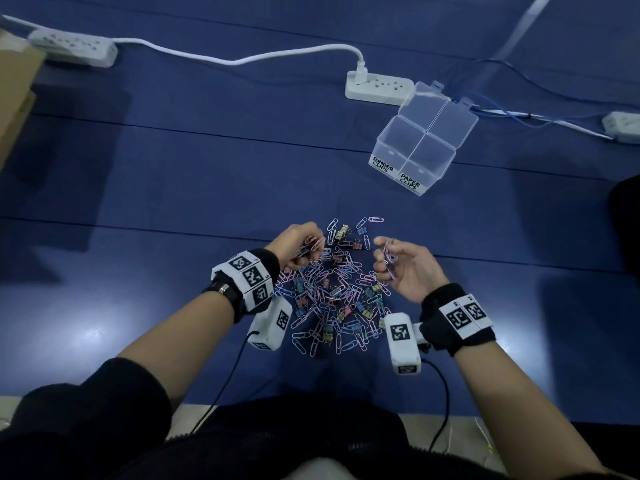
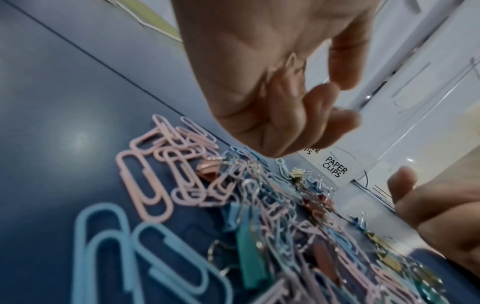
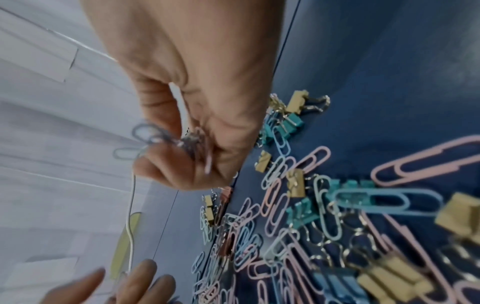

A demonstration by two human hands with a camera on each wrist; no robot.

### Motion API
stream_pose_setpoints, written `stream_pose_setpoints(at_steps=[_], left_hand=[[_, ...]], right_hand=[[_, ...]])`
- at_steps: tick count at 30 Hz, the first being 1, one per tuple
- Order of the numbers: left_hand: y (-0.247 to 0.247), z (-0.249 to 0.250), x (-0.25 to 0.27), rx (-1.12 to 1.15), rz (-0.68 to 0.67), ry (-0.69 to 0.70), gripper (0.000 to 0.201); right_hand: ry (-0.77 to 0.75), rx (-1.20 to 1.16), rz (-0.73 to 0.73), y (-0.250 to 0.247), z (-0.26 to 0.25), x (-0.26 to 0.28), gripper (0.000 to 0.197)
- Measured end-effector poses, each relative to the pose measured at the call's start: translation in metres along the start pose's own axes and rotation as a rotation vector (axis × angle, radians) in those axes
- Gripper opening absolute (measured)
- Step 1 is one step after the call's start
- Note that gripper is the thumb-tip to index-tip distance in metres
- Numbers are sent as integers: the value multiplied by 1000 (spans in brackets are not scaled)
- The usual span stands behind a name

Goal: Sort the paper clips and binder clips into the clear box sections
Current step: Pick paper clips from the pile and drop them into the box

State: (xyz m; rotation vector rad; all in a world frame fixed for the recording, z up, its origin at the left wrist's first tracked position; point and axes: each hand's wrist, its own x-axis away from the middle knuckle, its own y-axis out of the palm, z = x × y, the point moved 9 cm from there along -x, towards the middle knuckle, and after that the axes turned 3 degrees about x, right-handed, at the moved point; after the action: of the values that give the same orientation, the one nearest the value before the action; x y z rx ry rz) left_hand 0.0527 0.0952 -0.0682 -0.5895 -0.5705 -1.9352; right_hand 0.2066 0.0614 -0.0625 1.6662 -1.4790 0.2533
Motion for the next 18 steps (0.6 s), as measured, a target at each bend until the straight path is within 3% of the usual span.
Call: stream_pose_setpoints(at_steps=[4,7,12,15,18], left_hand=[[-11,12,1,-334,154,46,43],[-14,13,0,-620,142,53,36],[-9,12,7,-994,69,35,38],[-7,12,8,-1256,82,14,48],[-4,5,7,-1350,49,-1,64]], right_hand=[[99,98,-1,3,1,-2,22],[96,303,25,7,-24,-6,28],[-129,448,154,26,-117,-25,28],[-259,381,315,24,-167,-40,29],[-343,283,437,22,-196,-53,25]])
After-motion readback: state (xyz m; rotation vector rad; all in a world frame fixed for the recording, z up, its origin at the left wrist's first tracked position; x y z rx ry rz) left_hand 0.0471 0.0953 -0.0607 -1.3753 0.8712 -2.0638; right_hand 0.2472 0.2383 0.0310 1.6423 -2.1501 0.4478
